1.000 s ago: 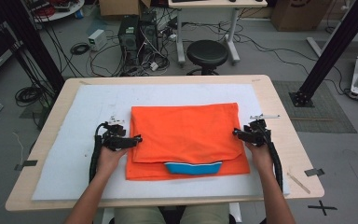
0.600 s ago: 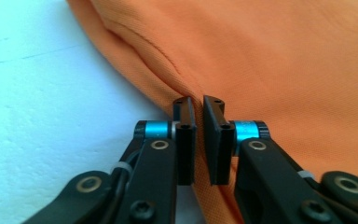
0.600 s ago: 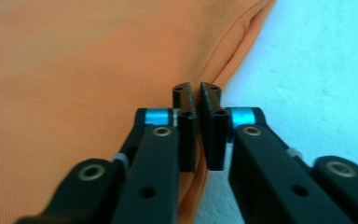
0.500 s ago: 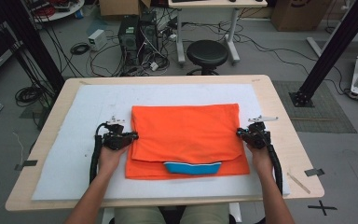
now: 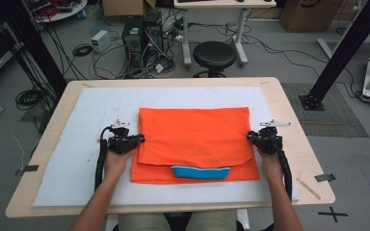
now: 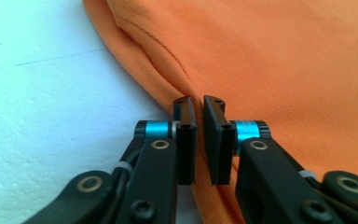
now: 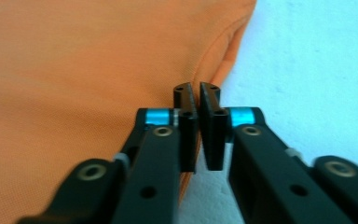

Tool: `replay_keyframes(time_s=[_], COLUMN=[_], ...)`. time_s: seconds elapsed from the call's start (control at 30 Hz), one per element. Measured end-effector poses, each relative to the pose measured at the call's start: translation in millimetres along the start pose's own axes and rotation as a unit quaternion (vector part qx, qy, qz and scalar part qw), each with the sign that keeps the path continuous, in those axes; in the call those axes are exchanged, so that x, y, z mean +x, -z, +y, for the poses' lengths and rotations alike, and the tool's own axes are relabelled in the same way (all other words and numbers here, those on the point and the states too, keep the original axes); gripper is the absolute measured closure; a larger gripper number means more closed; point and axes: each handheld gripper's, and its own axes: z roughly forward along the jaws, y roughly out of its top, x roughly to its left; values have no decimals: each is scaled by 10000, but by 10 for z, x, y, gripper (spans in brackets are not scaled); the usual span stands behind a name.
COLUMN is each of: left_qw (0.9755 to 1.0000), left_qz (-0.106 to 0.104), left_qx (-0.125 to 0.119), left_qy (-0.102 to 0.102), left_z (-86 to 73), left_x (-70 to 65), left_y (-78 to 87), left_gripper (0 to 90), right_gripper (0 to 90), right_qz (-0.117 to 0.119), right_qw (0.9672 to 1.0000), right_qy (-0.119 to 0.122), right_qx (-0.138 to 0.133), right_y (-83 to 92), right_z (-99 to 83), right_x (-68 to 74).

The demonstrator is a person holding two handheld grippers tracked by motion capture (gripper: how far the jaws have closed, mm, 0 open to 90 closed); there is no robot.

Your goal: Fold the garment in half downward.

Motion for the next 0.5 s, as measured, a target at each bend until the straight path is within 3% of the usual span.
replay_keyframes(time_s=[0.07, 0.1, 0.13, 0.23, 0.27, 0.3, 0.33, 0.5], left_qw=[10000, 10000, 10000, 10000, 9999, 9999, 9998, 9999], left_qz=[-45, -45, -53, -55, -56, -56, -10, 39], left_qx=[3, 3, 17, -14, 0, 0, 5, -54], left_qy=[-5, -5, -46, -54, -142, -142, -203, -114], left_z=[-3, -3, -6, -21, -22, -22, -20, -8], left_x=[-1, -1, -3, -11, -27, -27, -46, -64], left_y=[0, 0, 3, 0, -3, -3, -8, -21], left_gripper=[737, 718, 711, 710, 766, 803, 823, 844], right_gripper=[630, 630, 575, 572, 650, 788, 829, 854], right_qz=[117, 117, 222, 292, 266, 301, 291, 86], right_qw=[9998, 9998, 9992, 9989, 9993, 9993, 9993, 9997], right_qy=[-181, -181, -340, -320, -166, -40, 39, 146], right_qx=[4, 4, 68, 157, 228, 231, 213, 198], right_y=[15, 15, 5, -30, -62, -56, -49, -33], right_z=[-4, -4, -11, -21, -30, -25, -20, -9], right_x=[-27, -27, -54, -42, 16, 38, 61, 62])
